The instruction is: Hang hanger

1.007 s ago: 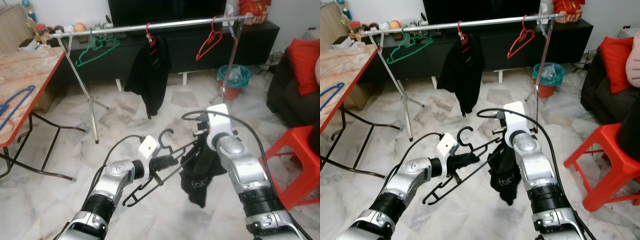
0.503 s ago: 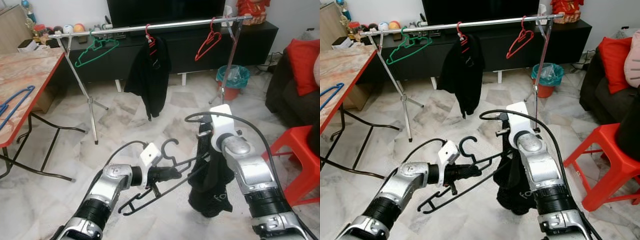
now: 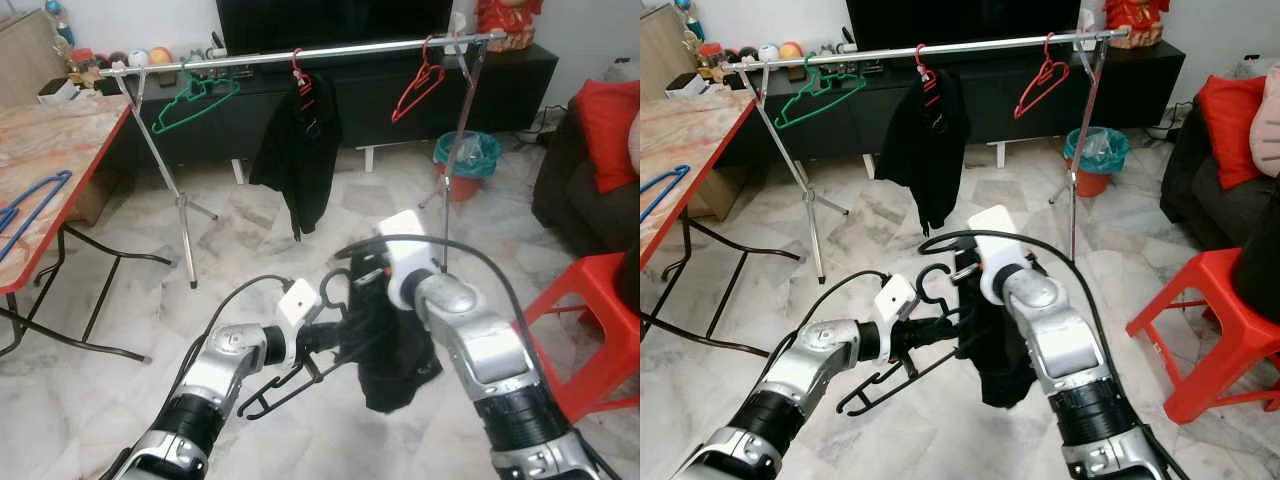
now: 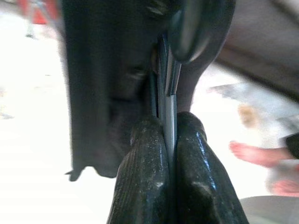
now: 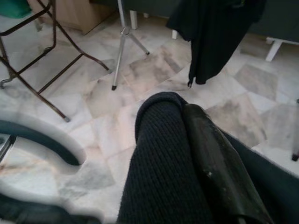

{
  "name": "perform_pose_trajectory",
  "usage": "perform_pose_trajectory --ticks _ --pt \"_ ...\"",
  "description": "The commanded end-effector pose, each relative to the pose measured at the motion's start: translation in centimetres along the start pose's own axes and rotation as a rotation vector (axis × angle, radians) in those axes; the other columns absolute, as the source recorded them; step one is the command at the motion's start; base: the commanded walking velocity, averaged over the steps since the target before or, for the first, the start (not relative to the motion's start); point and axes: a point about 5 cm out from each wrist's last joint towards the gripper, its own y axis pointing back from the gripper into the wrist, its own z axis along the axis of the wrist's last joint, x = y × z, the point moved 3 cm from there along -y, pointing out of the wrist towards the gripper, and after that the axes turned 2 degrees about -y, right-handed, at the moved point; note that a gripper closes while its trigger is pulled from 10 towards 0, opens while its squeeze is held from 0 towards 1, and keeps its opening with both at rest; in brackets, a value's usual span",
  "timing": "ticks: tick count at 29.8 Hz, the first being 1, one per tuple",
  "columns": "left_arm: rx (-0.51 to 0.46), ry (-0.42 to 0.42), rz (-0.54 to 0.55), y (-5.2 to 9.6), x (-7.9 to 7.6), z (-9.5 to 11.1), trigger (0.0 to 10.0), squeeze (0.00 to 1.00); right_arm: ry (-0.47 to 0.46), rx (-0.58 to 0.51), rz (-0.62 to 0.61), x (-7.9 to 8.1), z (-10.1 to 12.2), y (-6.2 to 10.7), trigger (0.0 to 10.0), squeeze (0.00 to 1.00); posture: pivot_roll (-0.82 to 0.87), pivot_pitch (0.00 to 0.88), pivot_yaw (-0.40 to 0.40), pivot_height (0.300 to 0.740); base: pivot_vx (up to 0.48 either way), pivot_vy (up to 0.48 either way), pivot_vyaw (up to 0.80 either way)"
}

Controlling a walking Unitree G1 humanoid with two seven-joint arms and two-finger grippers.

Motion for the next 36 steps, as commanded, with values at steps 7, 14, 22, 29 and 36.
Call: perform_pose_trajectory --ticks 7,14,22,29,36 --pt "-0.029 -0.016 0.122 0.3 1.9 0.7 10.0 0.0 -0.009 -0.034 0.042 1.6 0.9 0.5 10.0 0.0 -0.07 0.0 0.06 0.74 0.0 0.0 0.0" --pt "-0.075 -0.004 0.125 -0.3 1.5 1.2 10.0 0.0 -0.026 -0.05 0.132 4.2 1.4 0.9 10.0 0.0 -0.07 0.0 0.059 0.74 0.0 0.0 0.0" --pt "-0.133 0.043 0.114 -0.6 1.2 1.9 10.0 0.0 -0.041 -0.081 0.181 5.2 2.1 1.4 10.0 0.0 -0.07 0.0 0.058 0.74 0.0 0.0 0.0" --pt "-0.188 0.095 0.104 -0.5 1.2 2.6 10.0 0.0 -0.021 -0.112 0.223 5.7 2.4 2.0 10.0 0.0 -0.07 0.003 0.061 0.74 0.0 0.0 0.0" --pt "-0.222 0.119 0.112 -0.5 1.3 2.9 10.0 0.0 -0.02 -0.111 0.201 5.2 2.3 2.2 10.0 1.0 -0.07 0.005 0.062 0.74 0.0 0.0 0.0"
